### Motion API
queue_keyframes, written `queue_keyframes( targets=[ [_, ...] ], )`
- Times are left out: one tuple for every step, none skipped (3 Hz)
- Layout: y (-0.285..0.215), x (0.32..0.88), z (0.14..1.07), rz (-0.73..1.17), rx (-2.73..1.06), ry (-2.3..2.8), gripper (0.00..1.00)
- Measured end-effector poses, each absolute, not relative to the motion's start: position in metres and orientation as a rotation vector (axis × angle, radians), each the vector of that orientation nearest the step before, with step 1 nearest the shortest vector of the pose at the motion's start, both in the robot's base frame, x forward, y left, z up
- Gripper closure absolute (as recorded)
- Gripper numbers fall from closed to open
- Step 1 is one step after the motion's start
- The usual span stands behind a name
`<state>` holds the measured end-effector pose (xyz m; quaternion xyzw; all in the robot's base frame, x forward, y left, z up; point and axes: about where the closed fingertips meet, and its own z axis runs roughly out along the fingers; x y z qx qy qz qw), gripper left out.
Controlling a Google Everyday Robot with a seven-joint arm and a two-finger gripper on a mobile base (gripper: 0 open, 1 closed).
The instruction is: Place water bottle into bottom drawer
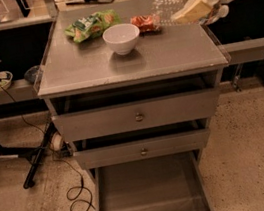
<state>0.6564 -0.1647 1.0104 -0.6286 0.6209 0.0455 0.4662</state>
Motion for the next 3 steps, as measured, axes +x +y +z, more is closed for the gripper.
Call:
queue_keyframes(
  targets=[
    [-0.1643,0.6565,0.9923,0.121,-1.502,1.538,1.00],
    [-0.1643,0.6565,0.9923,0.121,-1.502,1.538,1.00],
    [-0.1647,0.6547,0.9898,0.092,-1.469,1.539,1.00]
  ],
)
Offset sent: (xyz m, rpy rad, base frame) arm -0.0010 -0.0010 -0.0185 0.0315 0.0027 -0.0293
